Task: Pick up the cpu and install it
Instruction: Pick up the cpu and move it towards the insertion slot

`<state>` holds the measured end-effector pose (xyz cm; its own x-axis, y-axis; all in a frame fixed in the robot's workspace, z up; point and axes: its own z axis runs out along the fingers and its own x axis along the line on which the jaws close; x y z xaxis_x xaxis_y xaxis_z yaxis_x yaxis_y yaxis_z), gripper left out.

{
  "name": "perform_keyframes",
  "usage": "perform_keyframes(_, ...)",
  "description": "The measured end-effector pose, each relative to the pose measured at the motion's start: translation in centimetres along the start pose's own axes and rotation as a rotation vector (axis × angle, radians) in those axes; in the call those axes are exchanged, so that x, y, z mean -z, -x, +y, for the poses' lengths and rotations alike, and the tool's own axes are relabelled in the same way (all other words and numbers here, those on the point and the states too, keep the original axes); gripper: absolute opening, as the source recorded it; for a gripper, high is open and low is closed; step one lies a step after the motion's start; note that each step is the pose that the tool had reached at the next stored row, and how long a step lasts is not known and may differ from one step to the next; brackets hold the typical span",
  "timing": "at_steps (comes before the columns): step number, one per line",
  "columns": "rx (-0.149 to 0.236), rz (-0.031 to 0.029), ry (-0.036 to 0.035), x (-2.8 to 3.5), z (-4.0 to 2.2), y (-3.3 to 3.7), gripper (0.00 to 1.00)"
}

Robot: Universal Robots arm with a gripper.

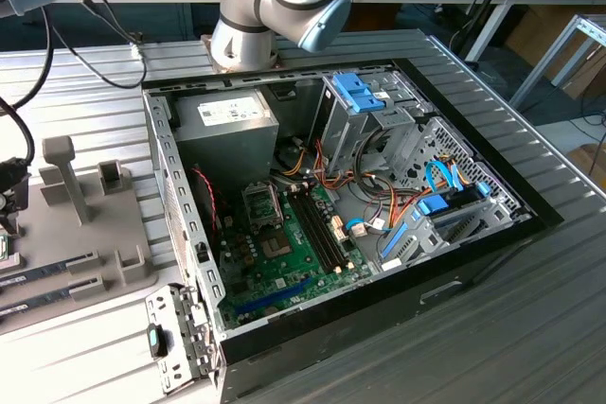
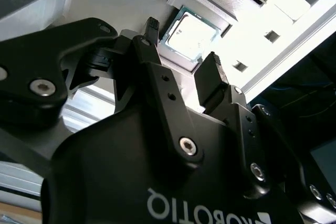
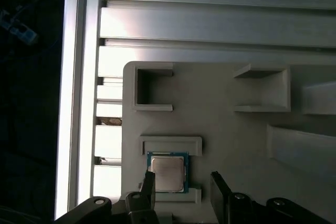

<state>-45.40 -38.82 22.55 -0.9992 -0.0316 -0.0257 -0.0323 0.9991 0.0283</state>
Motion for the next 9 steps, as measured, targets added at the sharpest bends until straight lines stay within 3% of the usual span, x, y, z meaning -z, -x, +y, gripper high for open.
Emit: perform_keyframes(9,0.000,0.0002,-0.0001,-1.32,0.29,-0.51,0.54)
